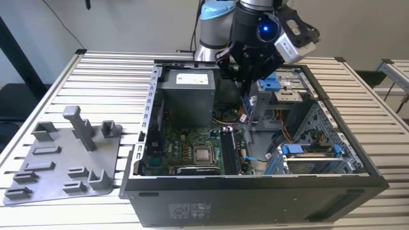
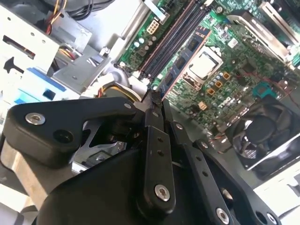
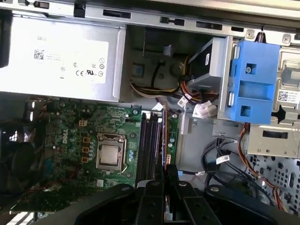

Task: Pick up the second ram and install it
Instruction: 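Insert the second ram into the second slot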

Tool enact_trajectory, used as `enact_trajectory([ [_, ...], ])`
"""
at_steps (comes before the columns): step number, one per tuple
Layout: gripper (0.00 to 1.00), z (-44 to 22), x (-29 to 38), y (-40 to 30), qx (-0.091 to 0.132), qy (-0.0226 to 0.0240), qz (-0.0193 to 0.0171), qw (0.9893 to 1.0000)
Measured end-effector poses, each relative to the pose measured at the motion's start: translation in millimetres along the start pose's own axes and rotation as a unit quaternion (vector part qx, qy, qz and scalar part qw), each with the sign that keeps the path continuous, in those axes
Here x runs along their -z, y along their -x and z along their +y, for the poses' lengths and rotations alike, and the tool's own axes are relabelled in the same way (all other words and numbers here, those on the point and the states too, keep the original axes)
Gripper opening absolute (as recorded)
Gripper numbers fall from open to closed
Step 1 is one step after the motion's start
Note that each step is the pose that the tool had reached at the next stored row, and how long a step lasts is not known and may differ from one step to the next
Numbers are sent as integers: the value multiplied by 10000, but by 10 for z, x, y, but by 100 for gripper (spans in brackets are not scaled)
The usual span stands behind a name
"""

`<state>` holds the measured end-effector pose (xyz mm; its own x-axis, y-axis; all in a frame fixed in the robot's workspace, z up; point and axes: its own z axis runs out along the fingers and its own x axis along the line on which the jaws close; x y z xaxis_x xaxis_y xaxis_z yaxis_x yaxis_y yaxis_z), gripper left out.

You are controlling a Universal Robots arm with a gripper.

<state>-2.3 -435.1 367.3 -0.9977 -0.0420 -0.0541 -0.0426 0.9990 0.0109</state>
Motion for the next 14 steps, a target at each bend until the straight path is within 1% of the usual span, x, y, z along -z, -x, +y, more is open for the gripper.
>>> enact_trajectory([
  [2, 14, 0, -9, 0, -180, -10, -2, 9998],
  [4, 14, 0, -16, -1, -346, -19, 2, 9994],
  [6, 14, -1, -30, 1, -423, -21, 12, 9991],
  [10, 14, -1, -75, 1, -539, -21, 12, 9985],
  [11, 14, -1, -87, 2, -552, -21, 17, 9985],
  [14, 14, -2, -115, 8, -576, -23, 69, 9983],
])
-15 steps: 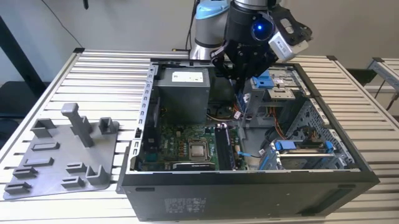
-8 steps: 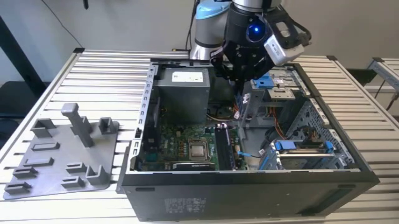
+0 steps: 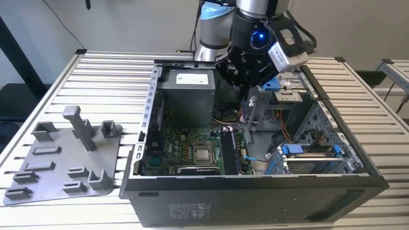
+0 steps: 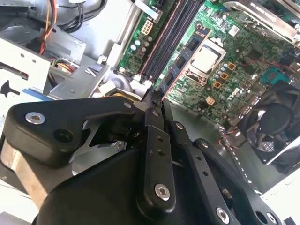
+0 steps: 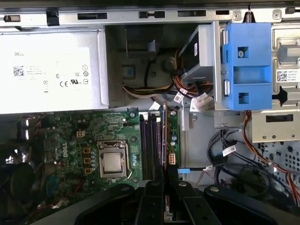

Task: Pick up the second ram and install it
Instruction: 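Insert the second ram into the second slot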

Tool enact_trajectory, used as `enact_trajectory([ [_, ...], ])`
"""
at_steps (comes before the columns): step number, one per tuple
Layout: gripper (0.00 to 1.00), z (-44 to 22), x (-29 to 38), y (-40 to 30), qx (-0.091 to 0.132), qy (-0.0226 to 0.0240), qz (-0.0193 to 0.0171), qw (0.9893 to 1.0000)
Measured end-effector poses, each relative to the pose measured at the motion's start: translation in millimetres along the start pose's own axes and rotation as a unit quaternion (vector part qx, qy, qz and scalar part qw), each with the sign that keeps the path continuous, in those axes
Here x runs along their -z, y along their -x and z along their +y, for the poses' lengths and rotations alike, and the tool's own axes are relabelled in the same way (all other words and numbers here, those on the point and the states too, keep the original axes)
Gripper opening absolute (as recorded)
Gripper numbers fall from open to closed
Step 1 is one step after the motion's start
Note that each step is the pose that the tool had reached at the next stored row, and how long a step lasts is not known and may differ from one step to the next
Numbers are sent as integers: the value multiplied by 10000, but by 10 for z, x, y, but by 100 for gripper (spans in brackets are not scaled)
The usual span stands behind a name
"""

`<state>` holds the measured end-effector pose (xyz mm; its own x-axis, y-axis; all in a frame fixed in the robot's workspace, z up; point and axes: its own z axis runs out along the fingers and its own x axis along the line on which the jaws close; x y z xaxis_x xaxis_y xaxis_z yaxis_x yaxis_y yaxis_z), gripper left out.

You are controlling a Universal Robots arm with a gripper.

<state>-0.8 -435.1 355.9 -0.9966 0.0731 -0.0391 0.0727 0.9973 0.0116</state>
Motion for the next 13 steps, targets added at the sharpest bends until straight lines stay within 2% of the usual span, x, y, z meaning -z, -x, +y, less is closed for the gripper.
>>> enact_trajectory([
  [8, 14, 0, -96, 26, -57, -9, 87, 9999],
  [13, 14, -1, -167, 27, -58, -9, 92, 9999],
])
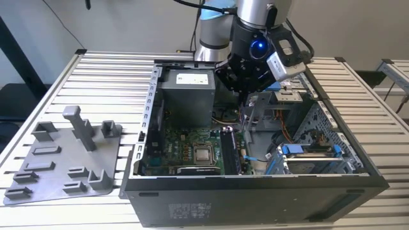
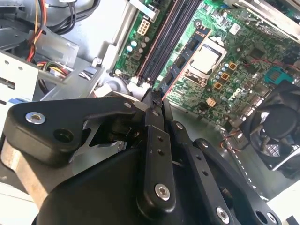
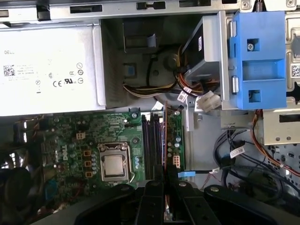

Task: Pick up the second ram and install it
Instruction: 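Insert the second ram into the second slot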

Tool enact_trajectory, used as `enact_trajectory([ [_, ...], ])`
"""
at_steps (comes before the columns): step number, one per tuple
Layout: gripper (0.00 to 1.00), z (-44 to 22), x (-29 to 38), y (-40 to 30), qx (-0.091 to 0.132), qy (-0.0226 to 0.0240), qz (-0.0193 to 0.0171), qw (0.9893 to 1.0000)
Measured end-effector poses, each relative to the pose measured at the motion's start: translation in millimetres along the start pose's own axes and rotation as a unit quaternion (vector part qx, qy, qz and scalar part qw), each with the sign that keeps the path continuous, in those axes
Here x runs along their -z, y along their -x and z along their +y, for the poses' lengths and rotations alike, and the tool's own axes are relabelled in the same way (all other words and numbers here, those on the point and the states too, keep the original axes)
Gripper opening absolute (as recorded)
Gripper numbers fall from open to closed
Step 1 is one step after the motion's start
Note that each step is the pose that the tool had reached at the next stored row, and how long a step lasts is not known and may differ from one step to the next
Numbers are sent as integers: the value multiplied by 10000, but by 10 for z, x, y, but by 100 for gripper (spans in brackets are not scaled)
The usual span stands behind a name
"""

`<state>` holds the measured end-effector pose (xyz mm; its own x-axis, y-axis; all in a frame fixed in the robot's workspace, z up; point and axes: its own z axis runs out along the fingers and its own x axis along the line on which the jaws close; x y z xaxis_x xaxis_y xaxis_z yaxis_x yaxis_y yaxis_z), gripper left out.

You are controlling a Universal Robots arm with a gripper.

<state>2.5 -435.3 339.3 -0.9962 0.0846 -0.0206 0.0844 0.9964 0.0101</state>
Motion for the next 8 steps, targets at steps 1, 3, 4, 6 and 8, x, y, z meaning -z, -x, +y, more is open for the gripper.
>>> enact_trajectory([
  [1, 14, 0, -16, 0, 0, 0, 0, 10000],
  [3, 14, -1, -52, 1, 0, -1, 1, 10000],
  [4, 14, -1, -71, 1, 0, 0, 2, 10000],
  [6, 14, -2, -107, 0, 8, 0, 2, 10000],
  [8, 14, -4, -143, 0, 66, 1, 3, 10000],
])
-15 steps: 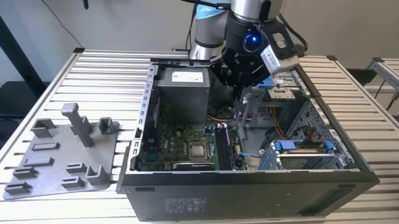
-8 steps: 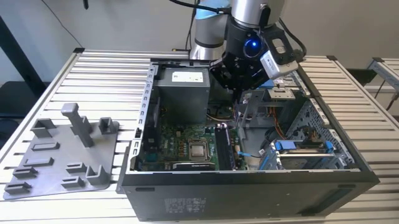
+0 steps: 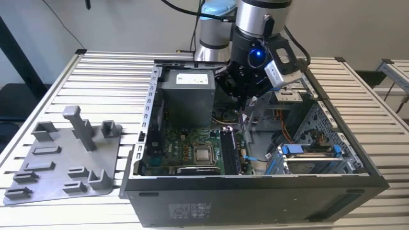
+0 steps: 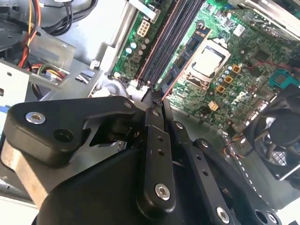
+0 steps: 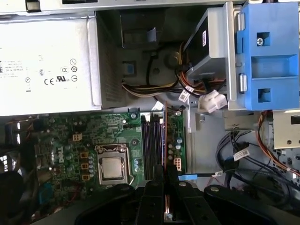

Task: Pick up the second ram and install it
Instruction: 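Insert the second ram into the second slot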

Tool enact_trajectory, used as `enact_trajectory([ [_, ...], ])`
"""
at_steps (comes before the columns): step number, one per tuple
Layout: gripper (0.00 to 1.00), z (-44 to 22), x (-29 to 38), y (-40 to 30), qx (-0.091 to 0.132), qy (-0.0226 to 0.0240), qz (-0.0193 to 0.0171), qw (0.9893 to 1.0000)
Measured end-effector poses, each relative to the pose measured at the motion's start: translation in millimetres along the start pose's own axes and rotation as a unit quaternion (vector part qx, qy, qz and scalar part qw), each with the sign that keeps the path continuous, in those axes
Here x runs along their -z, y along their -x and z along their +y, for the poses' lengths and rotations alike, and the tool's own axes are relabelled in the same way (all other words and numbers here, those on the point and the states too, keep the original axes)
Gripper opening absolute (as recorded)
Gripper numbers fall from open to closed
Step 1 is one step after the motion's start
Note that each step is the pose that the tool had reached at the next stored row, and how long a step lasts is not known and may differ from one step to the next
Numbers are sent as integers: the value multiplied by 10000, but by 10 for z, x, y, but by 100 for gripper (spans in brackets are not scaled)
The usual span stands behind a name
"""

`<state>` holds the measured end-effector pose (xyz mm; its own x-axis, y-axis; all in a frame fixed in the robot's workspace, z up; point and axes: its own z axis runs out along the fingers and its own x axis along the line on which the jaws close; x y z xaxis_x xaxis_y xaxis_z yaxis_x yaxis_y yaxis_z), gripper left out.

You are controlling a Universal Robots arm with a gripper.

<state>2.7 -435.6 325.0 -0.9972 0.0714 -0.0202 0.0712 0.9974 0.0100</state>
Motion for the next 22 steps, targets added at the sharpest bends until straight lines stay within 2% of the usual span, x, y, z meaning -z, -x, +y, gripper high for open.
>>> enact_trajectory([
  [5, 14, -2, -91, 0, 228, 4, 2, 9997],
  [8, 14, -7, -119, 1, 268, -25, 2, 9996],
  [12, 14, -34, -173, -10, 270, -27, 1, 9996],
  [22, 14, -252, -352, -37, 261, -28, 1, 9997],
])
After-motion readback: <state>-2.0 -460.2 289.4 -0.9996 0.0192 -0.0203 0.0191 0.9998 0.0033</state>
